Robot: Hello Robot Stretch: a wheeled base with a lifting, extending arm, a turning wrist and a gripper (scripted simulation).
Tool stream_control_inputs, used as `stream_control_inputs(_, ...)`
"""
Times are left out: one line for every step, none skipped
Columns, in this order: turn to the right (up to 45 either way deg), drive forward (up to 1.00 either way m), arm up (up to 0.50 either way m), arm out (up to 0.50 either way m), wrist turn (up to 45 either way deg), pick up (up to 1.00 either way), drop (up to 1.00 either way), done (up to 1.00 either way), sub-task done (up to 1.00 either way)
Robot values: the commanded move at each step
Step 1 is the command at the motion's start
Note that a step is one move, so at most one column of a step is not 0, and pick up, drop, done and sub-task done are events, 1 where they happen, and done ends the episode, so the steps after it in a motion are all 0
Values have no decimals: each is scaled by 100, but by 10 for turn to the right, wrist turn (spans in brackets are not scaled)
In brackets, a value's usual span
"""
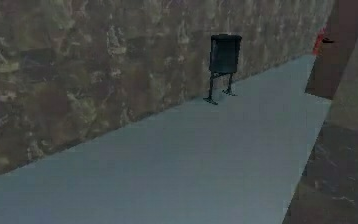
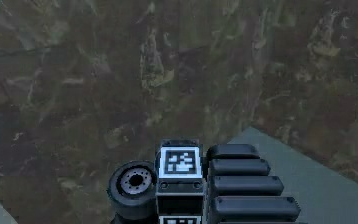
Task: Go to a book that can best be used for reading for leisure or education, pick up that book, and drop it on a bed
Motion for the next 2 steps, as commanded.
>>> stream_control_inputs(0,60,0,0,0,0,0,0,0)
stream_control_inputs(0,20,0,0,0,0,0,0,0)
